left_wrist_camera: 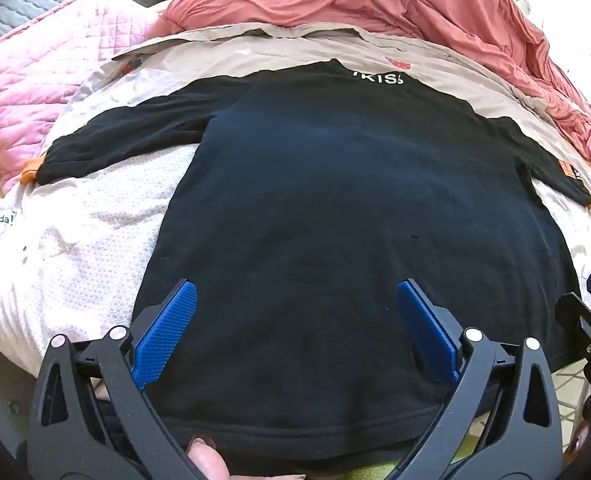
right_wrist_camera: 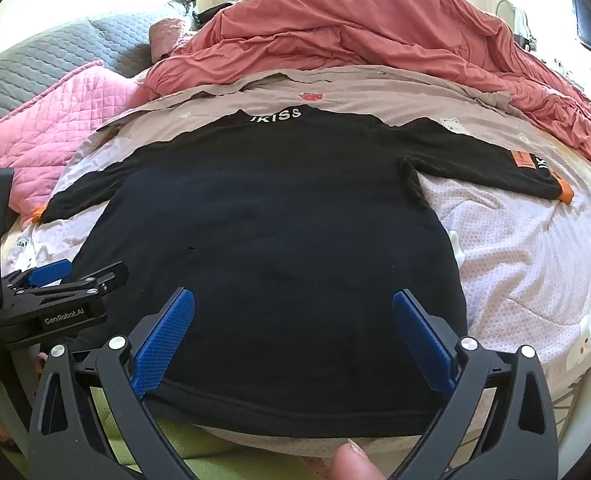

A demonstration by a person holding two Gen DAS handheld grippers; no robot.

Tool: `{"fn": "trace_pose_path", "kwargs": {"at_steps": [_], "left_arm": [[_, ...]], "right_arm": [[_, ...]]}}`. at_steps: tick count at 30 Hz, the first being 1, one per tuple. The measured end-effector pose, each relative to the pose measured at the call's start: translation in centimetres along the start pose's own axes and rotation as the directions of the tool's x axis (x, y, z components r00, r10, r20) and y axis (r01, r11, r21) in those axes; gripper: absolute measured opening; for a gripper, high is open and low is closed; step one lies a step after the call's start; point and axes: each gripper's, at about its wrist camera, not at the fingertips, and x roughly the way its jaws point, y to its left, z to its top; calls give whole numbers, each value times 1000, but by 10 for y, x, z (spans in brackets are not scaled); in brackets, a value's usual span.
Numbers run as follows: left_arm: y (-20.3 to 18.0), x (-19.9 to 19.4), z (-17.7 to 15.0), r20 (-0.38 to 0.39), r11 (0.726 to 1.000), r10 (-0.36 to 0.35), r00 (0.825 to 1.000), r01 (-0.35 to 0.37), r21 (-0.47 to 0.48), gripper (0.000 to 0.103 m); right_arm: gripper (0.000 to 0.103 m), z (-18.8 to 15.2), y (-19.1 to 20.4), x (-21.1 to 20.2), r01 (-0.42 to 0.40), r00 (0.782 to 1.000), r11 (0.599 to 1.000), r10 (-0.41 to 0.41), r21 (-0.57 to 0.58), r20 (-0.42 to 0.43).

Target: Fold small clothes

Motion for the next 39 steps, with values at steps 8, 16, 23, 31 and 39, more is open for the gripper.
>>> {"fn": "trace_pose_path", "kwargs": {"at_steps": [8,16,23,31,39], "left_arm": [[-1,1,0,1,1000,3,1000,-3,4,94],[-3,0,0,5,1000,8,1000,-9,7,94],[-3,-1,0,5,1000,6,1000,-6,7,94],[-3,-2,0,6,1000,5,1000,-5,1,94],[-2,-2,-1,6,1000,6,1000,-6,-2,94]], "right_arm": [[99,0,-3,-2,-3,1000,1000,3,0,12],[99,1,-5,-4,0,1000,1000,0,3,13],[99,0,-3,-3,3,1000,1000,-3,2,5],[99,-1,-2,-1,5,1000,1000,-5,0,3],[99,-1,-2,0,5,1000,1000,-5,-2,0]]}}
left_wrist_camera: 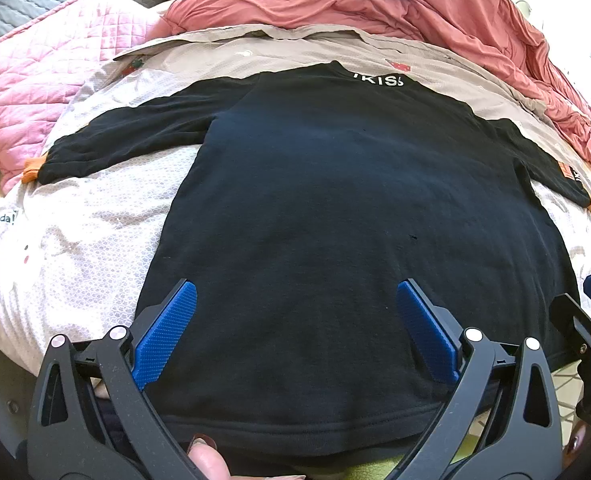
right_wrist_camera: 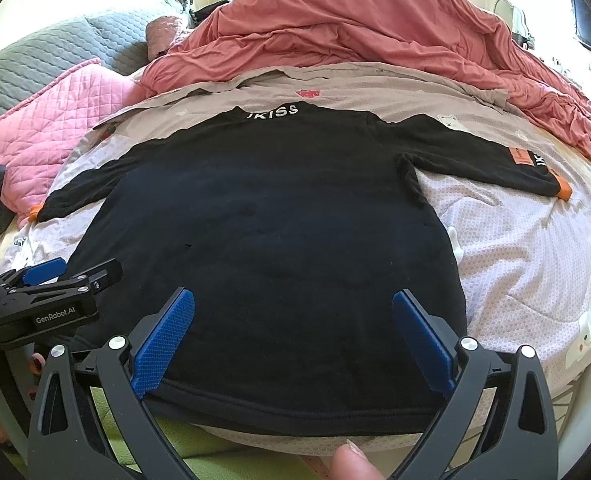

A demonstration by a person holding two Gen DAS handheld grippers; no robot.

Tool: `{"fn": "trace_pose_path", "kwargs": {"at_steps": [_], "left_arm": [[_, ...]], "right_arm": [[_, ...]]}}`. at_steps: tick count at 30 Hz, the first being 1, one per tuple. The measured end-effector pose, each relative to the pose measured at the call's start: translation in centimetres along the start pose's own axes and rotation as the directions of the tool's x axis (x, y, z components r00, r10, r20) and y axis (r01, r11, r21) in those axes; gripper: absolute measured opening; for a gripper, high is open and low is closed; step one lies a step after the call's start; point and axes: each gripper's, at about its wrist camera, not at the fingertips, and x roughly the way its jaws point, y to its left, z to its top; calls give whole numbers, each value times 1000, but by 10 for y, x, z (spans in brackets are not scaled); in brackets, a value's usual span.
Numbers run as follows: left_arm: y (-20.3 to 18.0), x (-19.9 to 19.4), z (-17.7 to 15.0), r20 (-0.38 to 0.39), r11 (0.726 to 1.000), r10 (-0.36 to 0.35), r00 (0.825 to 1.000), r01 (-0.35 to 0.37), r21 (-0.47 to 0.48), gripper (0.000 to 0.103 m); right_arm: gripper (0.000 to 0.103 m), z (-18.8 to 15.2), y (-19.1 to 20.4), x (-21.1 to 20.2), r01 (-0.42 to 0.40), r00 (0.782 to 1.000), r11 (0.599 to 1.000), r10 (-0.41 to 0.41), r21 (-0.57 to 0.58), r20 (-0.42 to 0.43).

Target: Fold small clothes

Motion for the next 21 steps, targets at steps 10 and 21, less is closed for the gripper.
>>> {"fn": "trace_pose_path", "kwargs": {"at_steps": [10,21], "left_arm": [[1,0,0,1,1000,-2,1000,2,0,94],[0,0,1,1,1000,0,1000,0,3,94]], "right_arm": [[99,0,-1,0,1,1000,1000,-1,-1,7],[99,0,-4,-2,0,1000,1000,0,7,10]]}}
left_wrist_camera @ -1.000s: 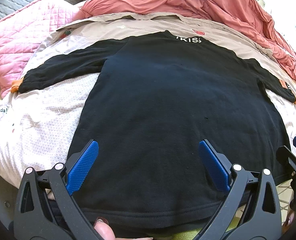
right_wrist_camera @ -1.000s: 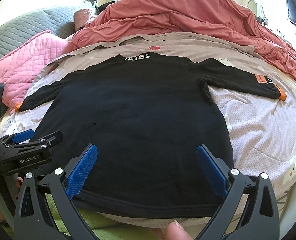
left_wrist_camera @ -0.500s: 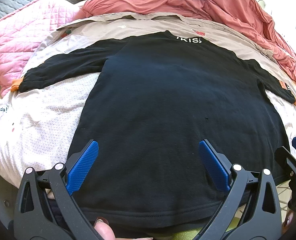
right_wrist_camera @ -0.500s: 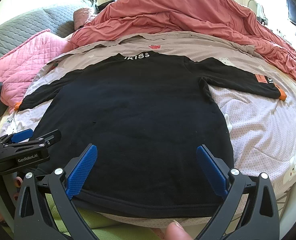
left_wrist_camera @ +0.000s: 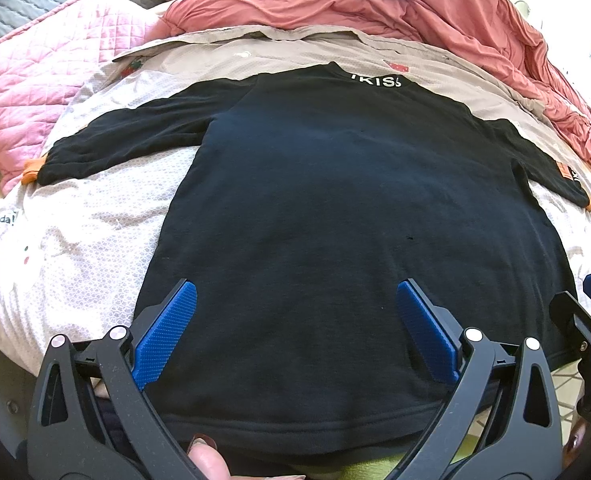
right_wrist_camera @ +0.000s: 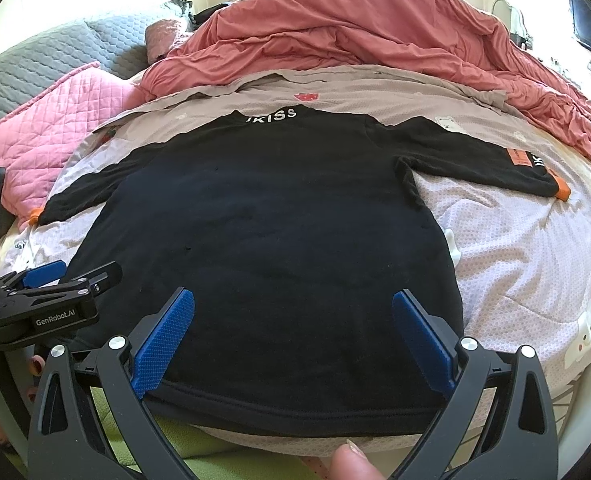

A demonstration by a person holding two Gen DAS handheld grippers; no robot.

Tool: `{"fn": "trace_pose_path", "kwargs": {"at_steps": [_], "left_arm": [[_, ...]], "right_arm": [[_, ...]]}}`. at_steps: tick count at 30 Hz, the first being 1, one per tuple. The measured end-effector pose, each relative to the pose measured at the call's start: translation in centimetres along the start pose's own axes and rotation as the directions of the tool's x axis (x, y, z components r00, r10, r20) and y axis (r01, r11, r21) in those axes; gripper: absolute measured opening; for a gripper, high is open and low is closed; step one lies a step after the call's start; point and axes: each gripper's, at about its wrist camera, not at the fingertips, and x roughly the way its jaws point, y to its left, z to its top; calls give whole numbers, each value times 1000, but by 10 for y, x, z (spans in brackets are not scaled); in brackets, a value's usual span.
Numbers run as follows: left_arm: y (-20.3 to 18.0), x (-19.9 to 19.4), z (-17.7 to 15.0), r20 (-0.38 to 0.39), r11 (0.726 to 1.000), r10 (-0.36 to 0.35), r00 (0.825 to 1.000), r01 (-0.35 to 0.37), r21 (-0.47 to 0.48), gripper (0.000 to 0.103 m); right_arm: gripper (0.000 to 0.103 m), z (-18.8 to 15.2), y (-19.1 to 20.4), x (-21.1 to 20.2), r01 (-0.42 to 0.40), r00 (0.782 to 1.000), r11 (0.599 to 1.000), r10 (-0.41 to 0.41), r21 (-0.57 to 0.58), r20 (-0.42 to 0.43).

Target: Fold small clothes

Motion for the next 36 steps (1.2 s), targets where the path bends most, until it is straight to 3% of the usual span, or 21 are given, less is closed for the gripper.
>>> {"fn": "trace_pose_path", "kwargs": {"at_steps": [14,36], "left_arm": [[-5,-1,4,6,1000,4,1000,-4,-7,94],[-17,17,66,23,999,39,999,-38,-32,94]], "right_arm": [[99,3,-2,-1,-3,1000,1000,3,6,10],[99,58,-46,26,5,997,999,-8,41,82]]}}
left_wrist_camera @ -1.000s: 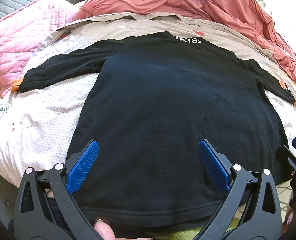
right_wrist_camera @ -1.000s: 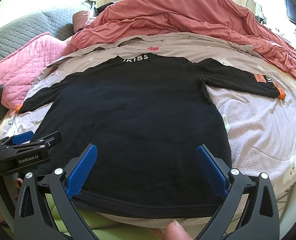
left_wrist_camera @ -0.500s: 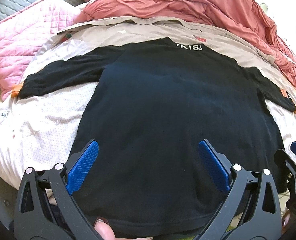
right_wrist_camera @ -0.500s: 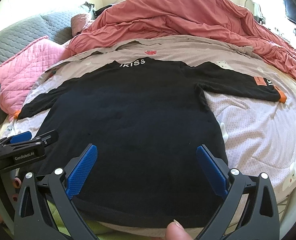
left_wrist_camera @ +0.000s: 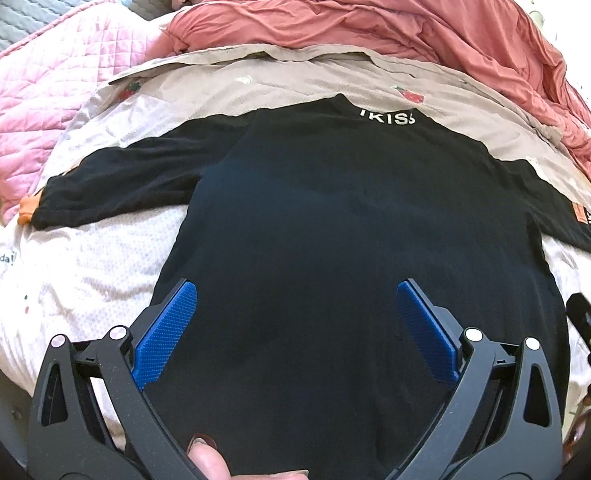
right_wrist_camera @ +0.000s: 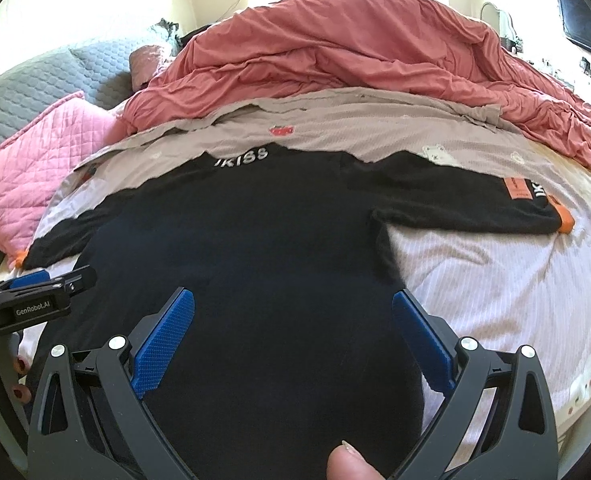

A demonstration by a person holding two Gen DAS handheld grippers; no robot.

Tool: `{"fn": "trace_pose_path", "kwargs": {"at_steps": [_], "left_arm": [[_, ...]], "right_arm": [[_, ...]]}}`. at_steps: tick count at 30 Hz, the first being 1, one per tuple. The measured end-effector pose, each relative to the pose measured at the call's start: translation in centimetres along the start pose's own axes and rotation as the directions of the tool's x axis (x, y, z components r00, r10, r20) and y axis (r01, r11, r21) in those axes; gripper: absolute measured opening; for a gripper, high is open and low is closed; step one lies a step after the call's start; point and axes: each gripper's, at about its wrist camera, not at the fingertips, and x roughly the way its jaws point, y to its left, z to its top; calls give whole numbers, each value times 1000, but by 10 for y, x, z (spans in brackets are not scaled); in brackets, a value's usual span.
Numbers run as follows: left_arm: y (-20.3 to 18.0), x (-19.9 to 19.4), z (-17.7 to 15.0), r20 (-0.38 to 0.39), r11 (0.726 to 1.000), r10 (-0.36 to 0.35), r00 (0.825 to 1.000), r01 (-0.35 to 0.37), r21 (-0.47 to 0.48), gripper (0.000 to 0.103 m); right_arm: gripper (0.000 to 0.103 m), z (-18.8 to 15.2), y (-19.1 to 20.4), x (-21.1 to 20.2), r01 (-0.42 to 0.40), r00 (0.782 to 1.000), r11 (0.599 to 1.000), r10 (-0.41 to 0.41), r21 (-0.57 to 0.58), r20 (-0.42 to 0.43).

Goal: Fold small clothes
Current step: 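Move the right tool toward the orange cuff of the nearest sleeve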

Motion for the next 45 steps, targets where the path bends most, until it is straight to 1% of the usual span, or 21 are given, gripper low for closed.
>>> {"fn": "trace_pose_path", "kwargs": {"at_steps": [5,13,19,21,24,29,33,36,38,40,42,43,45], "left_arm": [[-4,9,15,-4,1000,6,1000,-6,-4,94],[-13,24,30,-18,1000,26,999,-26,6,94],[-21,38,44,-34,1000,27,999,-27,4,94],[-25,43,50,-40,1000,28,999,-28,2,94],[-33,52,60,-52,1000,13,999,-13,3,94],[-50,66,77,-42,1000,7,999,-6,17,94],[-61,81,85,-41,999,20,999,-18,42,94],[-65,92,90,-46,998,24,999,-22,59,94],[-68,98,94,-54,998,8,999,-5,56,94],[-69,103,95,-58,999,-8,998,11,51,94],[-73,108,95,-56,998,-30,998,33,53,94],[-75,110,93,-54,997,-38,998,41,60,94],[-79,114,90,-46,995,-56,997,60,74,94]], "right_arm": [[99,16,-17,8,9,1000,1000,-9,26,25],[99,33,-40,29,26,1000,999,-26,46,11],[99,41,-60,40,40,999,995,-41,86,17],[99,45,-68,41,55,998,994,-58,96,35],[99,51,-84,43,69,996,989,-75,128,37],[99,59,-117,48,136,989,975,-144,178,34],[99,63,-147,50,210,975,953,-220,220,20],[99,65,-172,49,248,966,934,-259,259,7],[99,65,-188,48,273,958,920,-286,281,6],[99,64,-205,48,315,944,900,-329,302,-4],[99,63,-223,47,341,935,882,-355,325,-17],[99,61,-233,47,362,927,870,-375,336,-28],[99,60,-249,44,379,919,856,-394,352,-31]]}}
